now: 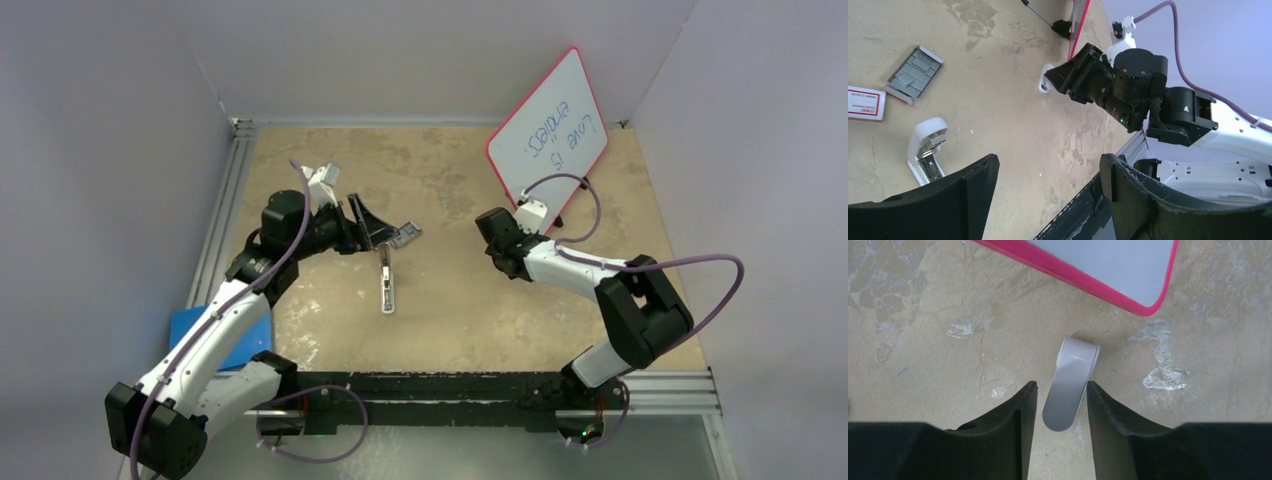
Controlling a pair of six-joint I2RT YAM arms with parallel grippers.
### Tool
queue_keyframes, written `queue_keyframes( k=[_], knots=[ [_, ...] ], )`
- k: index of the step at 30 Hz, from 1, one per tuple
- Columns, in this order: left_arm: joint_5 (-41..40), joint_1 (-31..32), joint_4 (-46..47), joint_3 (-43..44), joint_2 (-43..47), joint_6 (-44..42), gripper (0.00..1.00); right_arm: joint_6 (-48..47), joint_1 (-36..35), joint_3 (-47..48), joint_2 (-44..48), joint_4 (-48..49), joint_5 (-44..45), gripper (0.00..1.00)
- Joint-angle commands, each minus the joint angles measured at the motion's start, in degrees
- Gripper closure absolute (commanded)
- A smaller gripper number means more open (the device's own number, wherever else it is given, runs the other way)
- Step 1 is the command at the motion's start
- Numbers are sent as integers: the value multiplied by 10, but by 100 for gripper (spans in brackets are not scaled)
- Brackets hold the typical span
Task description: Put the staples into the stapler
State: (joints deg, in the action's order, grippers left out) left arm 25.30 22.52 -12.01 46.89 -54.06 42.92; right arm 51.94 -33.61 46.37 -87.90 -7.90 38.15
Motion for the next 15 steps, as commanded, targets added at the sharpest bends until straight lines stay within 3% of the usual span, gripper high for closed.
queue_keyframes(
  k=[1,11,15],
  knots=[
    [60,-2,32,1,-24,3,28,-7,2,-8,-1,31,-16,59],
    [99,4,22,1,-71,0,27,-32,2,-8,12,29,-44,75],
    [90,40,29,-1,-84,1,27,-50,0,-20,48,45,-118,79]
  ],
)
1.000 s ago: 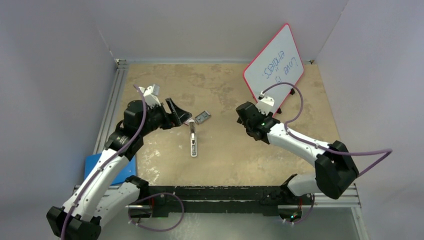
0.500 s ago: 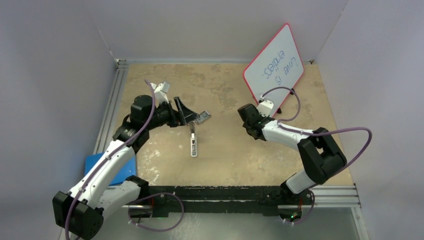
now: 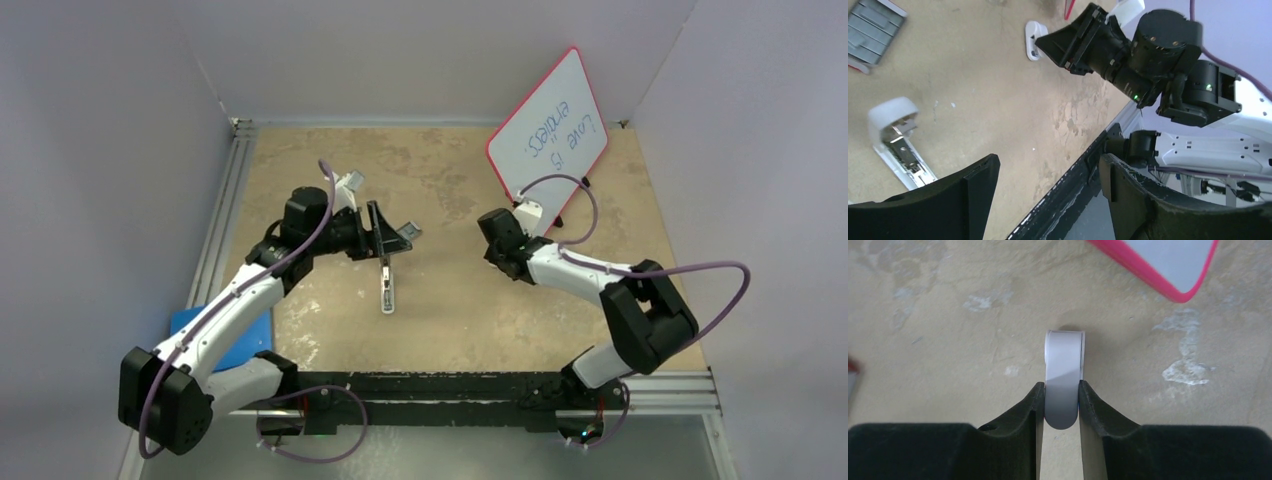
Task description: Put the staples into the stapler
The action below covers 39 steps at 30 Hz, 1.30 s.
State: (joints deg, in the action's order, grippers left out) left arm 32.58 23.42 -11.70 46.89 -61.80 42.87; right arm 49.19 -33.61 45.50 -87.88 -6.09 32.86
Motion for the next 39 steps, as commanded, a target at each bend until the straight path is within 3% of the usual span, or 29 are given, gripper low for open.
queue_keyframes(
  k=[1,11,14,19,27,39],
  knots=[
    [12,42,26,-1,-11,5,26,-25,-2,-18,58,35,-89,79],
    [-46,120,5,-22,-33,42,26,-1,-36,-94,98,109,-276,80],
    [-88,163,-13,-15,-57,43,34,22,-40,-120,100,146,-326,80],
    [-128,214,11,-23,-108,60,49,47,-43,-129,115,153,-328,81],
    [-223,263,62,-1,-189,57,60,76,-43,-145,148,155,-357,84],
    [-286,274,160,-24,-249,54,42,111,-43,-170,166,180,-395,85]
  ],
)
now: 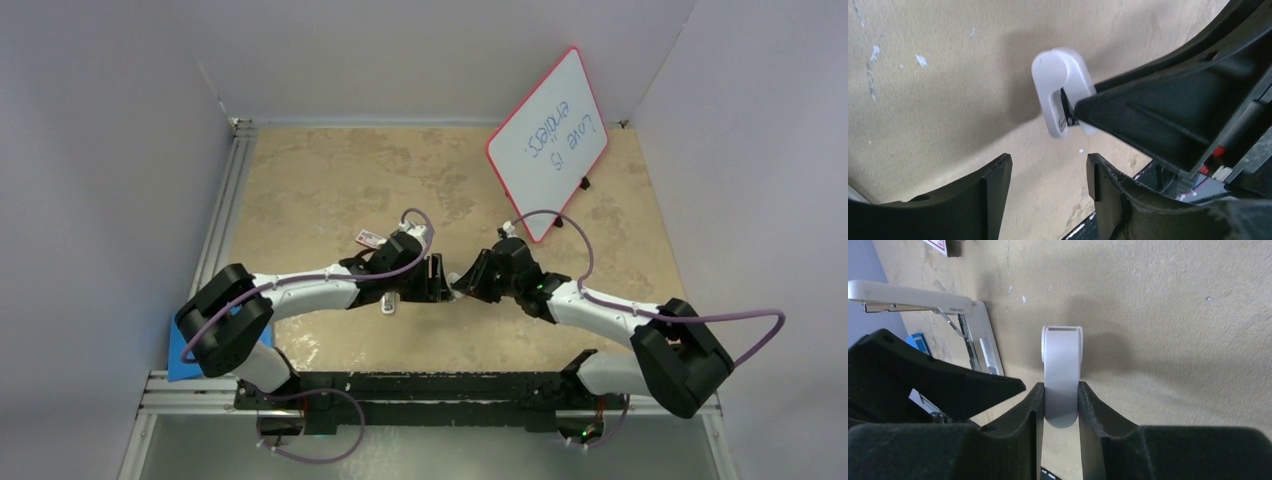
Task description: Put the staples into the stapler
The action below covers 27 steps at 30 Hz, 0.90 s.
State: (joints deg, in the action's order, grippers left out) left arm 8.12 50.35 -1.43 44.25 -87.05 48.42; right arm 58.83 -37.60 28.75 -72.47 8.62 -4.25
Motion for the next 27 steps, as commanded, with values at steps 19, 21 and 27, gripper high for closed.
queue_keyframes(
  k=[19,21,27],
  knots=[
    [-2,4,79,29,-68,-16,74,24,-2,-3,-6,64,-45,85],
    [12,4,86,27,-69,-18,75,24,-2,-4,-8,66,-46,85],
    [68,4,135,4,-65,-13,74,27,-2,-7,-13,79,-56,85]
  ],
)
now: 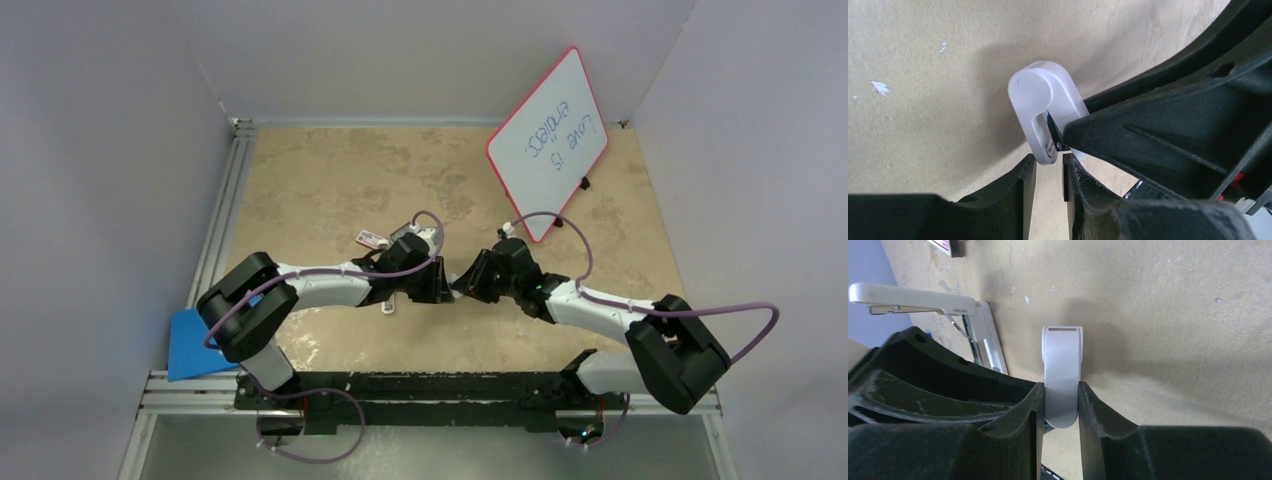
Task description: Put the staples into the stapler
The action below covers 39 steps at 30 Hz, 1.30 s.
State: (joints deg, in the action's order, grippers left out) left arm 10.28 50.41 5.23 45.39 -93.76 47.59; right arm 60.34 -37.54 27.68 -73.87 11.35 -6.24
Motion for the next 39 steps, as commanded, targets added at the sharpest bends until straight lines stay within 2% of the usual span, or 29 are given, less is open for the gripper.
queue_keyframes(
  k=[1,4,9,15,18,24,30,39],
  knots=[
    [51,3,74,-10,3,-3,74,14,-3,3,0,54,-37,85],
    [47,2,73,-11,2,0,75,16,-3,1,-2,59,-41,85],
    [-4,0,51,-13,7,16,80,13,-3,-1,-1,55,-43,85],
    [-16,-15,53,-34,30,39,70,11,-3,-2,6,49,-44,85],
    [5,-22,75,-44,45,16,69,5,-3,-3,11,55,-45,85],
    [12,-23,100,-53,65,-9,79,-5,-3,1,1,70,-54,85],
    [21,-23,103,-57,52,-17,100,6,-3,0,7,59,-60,85],
    [30,-23,94,-87,62,-66,100,16,4,16,45,2,-14,86]
  ],
)
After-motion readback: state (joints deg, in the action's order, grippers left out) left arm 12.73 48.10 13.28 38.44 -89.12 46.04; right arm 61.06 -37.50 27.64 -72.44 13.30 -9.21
